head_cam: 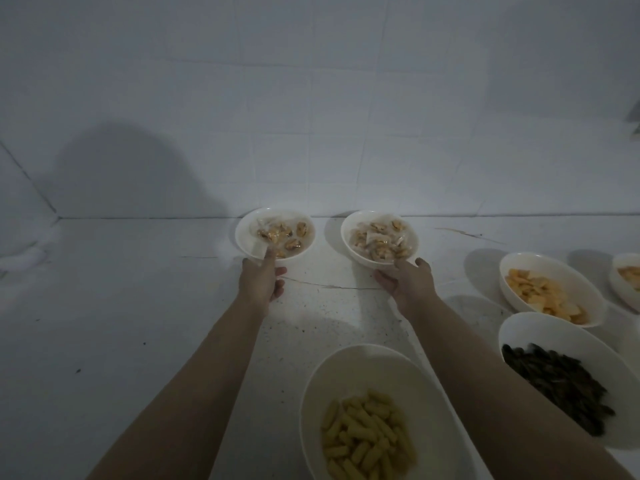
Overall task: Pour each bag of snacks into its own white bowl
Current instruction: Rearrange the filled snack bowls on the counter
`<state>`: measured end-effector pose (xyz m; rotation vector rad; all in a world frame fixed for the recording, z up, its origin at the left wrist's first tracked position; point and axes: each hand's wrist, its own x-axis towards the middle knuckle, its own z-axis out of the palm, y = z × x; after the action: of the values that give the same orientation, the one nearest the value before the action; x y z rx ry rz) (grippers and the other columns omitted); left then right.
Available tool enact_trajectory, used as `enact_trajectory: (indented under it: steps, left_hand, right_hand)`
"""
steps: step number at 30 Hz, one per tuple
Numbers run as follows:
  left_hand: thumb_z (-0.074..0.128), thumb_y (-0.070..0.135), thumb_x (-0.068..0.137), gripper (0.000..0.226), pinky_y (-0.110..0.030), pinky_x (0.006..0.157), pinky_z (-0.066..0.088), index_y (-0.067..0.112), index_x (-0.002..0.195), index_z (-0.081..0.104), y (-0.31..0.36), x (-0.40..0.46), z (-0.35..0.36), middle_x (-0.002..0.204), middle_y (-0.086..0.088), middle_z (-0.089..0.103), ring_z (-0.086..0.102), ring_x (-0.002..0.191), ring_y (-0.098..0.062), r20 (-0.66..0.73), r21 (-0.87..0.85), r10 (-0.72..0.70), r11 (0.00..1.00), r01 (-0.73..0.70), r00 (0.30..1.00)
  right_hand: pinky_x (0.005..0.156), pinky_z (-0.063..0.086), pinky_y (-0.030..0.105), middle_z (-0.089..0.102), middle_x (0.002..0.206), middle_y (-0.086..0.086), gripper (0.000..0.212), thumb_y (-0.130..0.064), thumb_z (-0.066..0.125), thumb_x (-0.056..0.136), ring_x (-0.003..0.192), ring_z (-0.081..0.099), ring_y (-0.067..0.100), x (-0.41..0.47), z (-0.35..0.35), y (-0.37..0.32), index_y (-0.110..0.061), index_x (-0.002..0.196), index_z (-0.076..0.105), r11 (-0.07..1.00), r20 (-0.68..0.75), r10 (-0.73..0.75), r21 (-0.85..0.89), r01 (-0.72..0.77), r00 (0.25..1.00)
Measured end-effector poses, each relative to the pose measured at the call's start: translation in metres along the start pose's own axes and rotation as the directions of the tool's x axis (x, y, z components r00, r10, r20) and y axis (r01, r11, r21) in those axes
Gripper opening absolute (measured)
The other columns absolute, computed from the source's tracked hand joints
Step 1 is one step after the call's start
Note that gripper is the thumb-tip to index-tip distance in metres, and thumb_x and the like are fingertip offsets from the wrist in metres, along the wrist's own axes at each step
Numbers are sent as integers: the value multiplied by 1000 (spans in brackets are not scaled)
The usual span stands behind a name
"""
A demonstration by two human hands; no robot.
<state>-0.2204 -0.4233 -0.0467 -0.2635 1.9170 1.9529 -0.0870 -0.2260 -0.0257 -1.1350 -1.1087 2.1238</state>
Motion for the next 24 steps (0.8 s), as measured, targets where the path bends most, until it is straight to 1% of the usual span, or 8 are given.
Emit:
enact_trajectory:
  steps: [3,5,8,12,15,17,20,24]
  left_hand:
    - [56,41,96,54,-27,54,48,13,139,38,-2,-27,0,93,-7,66,51,61,-15,-70,-25,88,996,-90,994]
    - [55,36,97,44,-27,56,47,15,133,43,0,-51,3,91,-4,64,49,62,-14,-49,-44,114,992,-116,992]
    - [55,32,97,30,-27,54,44,17,122,49,9,-88,12,89,-3,62,47,58,-12,22,-71,162,985,-160,987]
    - [53,27,98,18,-25,53,42,20,114,51,25,-137,29,86,0,61,45,54,-10,113,-86,243,968,-234,963]
    - [51,24,98,5,-25,56,43,26,103,52,28,-172,43,84,1,61,46,56,-11,215,-113,245,968,-225,945]
    - [51,22,99,5,-26,58,43,26,101,53,25,-193,56,84,0,62,48,58,-11,293,-114,226,973,-201,929]
    - [51,17,97,12,-27,60,45,24,107,55,17,-220,80,85,0,63,50,60,-12,405,-94,196,980,-173,893]
    - [52,16,94,18,-28,64,47,22,112,53,3,-248,123,88,0,65,54,66,-15,497,-16,170,982,-187,851]
  right_hand:
    - [81,58,40,49,112,16,55,1,47,98,86,62,29,-18,-9,-2,-16,148,30,999,-36,3,-42,-4,999]
    - [75,58,37,49,117,15,41,-1,46,98,89,59,26,-33,-17,-5,-13,138,43,995,-63,-27,-94,21,998]
    - [71,57,33,51,106,7,29,-3,45,98,88,58,23,-60,-31,-11,-11,125,53,990,-58,-88,-114,81,994]
    - [67,56,30,53,101,5,22,-4,46,97,82,57,21,-100,-51,-23,-11,113,60,964,4,-206,-171,204,979]
    - [67,57,29,55,98,5,18,-5,48,97,79,57,19,-125,-68,-35,-12,105,63,923,54,-302,-234,306,952]
    - [67,57,29,57,99,4,17,-6,49,97,79,58,18,-138,-84,-44,-14,99,64,885,79,-365,-281,372,928]
    - [65,58,27,62,101,1,17,-6,51,97,76,59,17,-151,-112,-58,-15,94,65,814,96,-455,-357,457,885]
    - [59,55,19,62,91,-8,19,-7,51,97,66,59,3,-154,-156,-81,-16,92,66,701,133,-552,-461,544,823]
